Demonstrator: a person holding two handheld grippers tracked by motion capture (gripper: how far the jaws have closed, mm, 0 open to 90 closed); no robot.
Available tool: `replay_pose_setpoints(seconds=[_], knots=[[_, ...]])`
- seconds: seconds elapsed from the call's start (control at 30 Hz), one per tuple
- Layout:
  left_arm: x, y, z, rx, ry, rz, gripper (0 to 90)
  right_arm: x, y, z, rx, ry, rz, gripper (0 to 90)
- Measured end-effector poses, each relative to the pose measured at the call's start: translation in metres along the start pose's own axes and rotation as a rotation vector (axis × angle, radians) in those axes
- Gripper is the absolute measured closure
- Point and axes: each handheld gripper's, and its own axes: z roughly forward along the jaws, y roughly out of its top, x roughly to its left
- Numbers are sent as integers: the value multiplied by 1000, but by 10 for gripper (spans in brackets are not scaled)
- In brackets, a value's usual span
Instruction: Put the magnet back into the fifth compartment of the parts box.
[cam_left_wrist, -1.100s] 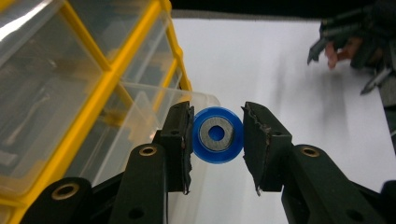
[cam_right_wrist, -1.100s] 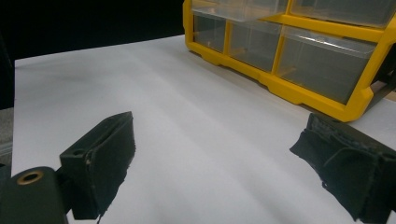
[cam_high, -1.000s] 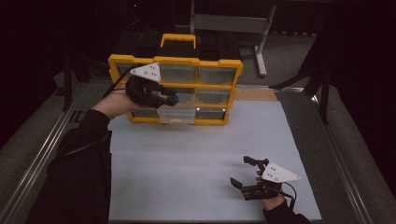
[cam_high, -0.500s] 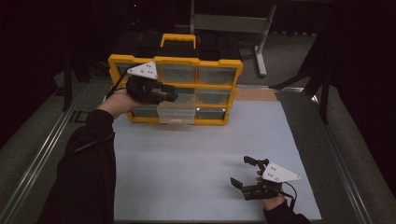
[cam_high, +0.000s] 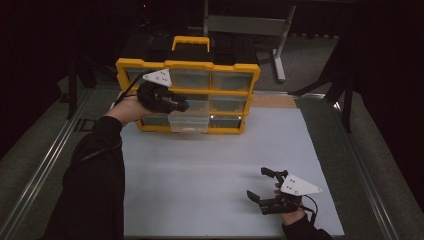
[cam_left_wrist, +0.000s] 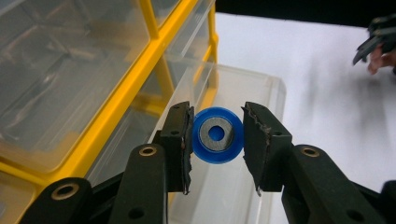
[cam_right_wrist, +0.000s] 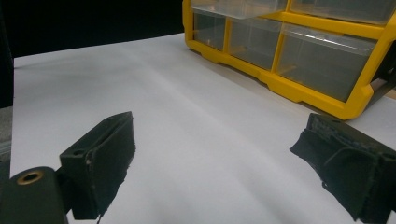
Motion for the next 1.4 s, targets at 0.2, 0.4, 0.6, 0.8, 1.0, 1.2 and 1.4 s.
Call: replay_pose_setpoints(seconds=[0.2,0.4,0.6,0.8,1.0,1.2,1.4], knots=[[0,2,7,51,11,16,623,0,0,0,-1,0,1,98],[-1,6,13,98,14,11,622,-1,-1,0,1,-2,3,98],[0,9,16,127,21,7,621,-1,0,-1,-2,-3,-1,98],[0,12,18,157,29,5,620,-1,-1,-1,-3,-1,0,98],[0,14,15,139,43,-26,387,-2,0,-1,-5,-2,4,98],[-1,16,13,153,54,-49,141,-1,-1,-1,-2,-2,5,98],[-4,17,13,154,33,-55,1,-1,0,0,-3,-2,6,98]])
